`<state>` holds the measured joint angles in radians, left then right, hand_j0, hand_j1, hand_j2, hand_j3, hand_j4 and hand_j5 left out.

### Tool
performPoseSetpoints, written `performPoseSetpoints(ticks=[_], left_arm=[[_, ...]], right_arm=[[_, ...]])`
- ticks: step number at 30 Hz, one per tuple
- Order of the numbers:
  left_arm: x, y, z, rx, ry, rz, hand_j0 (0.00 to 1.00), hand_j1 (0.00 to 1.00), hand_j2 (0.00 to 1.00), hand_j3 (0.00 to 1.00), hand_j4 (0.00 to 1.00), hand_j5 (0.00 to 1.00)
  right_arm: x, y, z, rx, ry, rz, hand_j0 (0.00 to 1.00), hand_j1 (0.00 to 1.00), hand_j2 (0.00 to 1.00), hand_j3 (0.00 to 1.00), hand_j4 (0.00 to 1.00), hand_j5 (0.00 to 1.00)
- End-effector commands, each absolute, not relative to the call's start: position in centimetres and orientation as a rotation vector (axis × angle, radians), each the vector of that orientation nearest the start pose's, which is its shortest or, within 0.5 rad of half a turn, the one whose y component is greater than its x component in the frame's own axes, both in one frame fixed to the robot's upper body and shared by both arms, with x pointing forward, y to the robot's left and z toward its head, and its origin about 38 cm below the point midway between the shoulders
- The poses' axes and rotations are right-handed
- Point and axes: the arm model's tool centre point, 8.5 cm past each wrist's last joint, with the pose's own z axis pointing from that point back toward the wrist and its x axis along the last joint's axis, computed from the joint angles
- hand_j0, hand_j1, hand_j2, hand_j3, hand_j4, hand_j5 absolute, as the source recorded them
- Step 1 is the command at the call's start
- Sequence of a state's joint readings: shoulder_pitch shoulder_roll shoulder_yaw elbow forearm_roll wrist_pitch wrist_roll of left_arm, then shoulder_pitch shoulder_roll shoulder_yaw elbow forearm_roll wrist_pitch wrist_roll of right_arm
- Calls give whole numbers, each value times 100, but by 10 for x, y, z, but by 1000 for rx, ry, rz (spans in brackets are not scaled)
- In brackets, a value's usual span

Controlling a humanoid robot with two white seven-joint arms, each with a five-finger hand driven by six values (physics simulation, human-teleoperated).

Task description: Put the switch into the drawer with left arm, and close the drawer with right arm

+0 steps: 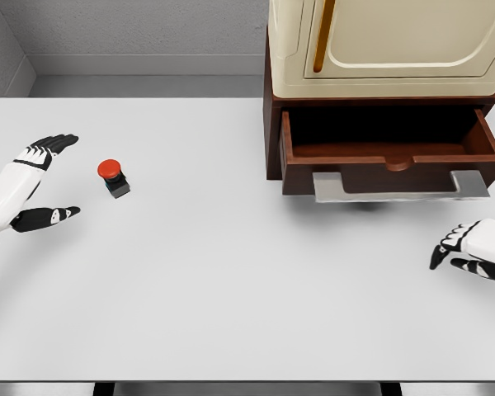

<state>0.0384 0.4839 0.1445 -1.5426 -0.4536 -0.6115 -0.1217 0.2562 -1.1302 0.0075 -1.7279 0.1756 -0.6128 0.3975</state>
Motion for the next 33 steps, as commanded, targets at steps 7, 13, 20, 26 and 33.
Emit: performPoseSetpoints(ticks=[7, 13, 20, 26, 33], left_arm=[[343, 363, 145, 590, -1859, -1118, 100, 100, 100, 100, 100, 100], [362, 318, 160, 317, -2038, -972, 100, 100, 100, 100, 100, 100], [381, 351, 146, 167, -2017, -682, 100, 100, 100, 100, 100, 100], [387, 339, 108, 108, -1735, -693, 100, 100, 100, 100, 100, 100], [390, 356, 102, 79, -1606, -625, 100, 100, 100, 100, 100, 100]], right_arm=[[285, -406, 187, -244, -1326, 1847, 51, 51, 51, 51, 51, 51], [282, -404, 185, -228, -1325, 1848, 60, 60, 60, 60, 60, 60], [283, -402, 184, -229, -1341, 1837, 60, 60, 60, 60, 60, 60], [284, -405, 189, -240, -1325, 1858, 61, 61, 61, 61, 61, 61], [284, -404, 188, -237, -1327, 1856, 61, 61, 61, 61, 61, 61]])
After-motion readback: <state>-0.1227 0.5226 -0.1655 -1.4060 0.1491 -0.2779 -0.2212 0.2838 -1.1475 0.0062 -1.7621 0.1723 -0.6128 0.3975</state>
